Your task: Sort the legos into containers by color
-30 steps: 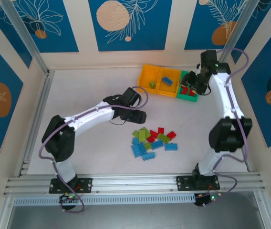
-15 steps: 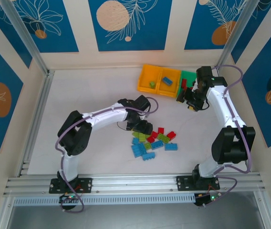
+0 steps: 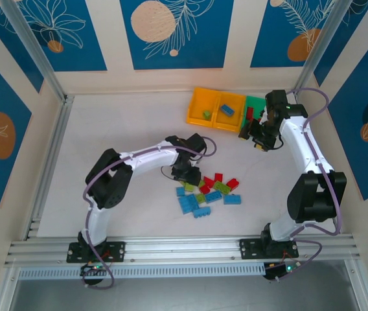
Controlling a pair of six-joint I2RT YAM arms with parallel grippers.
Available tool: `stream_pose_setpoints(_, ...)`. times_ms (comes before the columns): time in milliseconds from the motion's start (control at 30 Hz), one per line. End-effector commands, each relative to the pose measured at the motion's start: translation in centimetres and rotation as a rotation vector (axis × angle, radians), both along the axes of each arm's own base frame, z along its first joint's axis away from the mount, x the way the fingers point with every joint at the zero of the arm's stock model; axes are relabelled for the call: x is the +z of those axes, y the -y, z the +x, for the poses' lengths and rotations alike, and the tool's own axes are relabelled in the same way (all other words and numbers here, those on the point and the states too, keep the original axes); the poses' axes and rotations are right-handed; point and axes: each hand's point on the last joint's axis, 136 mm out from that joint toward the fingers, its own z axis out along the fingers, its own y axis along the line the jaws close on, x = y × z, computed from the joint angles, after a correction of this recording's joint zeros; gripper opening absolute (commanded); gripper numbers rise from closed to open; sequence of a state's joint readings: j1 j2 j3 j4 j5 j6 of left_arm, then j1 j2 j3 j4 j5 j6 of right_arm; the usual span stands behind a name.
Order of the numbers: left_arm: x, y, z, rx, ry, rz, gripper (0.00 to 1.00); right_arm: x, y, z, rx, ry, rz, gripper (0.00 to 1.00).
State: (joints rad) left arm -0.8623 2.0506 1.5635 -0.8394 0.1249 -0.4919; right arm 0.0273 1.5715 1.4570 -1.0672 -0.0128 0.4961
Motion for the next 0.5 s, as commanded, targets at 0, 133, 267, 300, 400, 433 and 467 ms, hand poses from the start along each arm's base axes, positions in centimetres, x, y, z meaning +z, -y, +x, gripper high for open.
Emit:
stream_pose_setpoints(0, -0.6, -1.2, 0.2, 0.016, 0.009, 0.092, 0.44, 0.6, -0.7, -1.0, 0.018, -0.003, 0.024, 0.62)
stream_pose_setpoints(133, -0.7, -0.8, 0.4, 0.006, 0.009, 0.081, 0.54, 0.5, -0.7, -0.9, 0.016, -0.005, 0.028, 0.62)
stream_pose_setpoints(267, -0.9, -0.9, 1.0, 0.002, 0.025, 0.114, 0.52, 0.5, -0.9, -0.8, 0.023, -0.003, 0.028, 0.62)
stream_pose_setpoints(300, -1.0, -1.0, 1.2, 0.002, 0.028, 0.124, 0.50, 0.5, -0.8, -0.8, 0.021, -0.003, 0.028, 0.62)
stream_pose_setpoints(400, -0.9, -1.1, 1.4, 0.000, 0.034, 0.138, 0.44, 0.6, -0.8, -0.7, 0.020, 0.000, 0.029, 0.62)
stream_pose_setpoints(433, -0.9, -1.0, 1.5, -0.001, 0.038, 0.140, 0.42, 0.7, -0.9, -0.8, 0.021, 0.000, 0.030, 0.62)
stream_pose_setpoints(467, -0.7, -1.0, 1.6, 0.000, 0.044, 0.140, 0.39, 0.8, -0.8, -0.8, 0.018, -0.001, 0.032, 0.62)
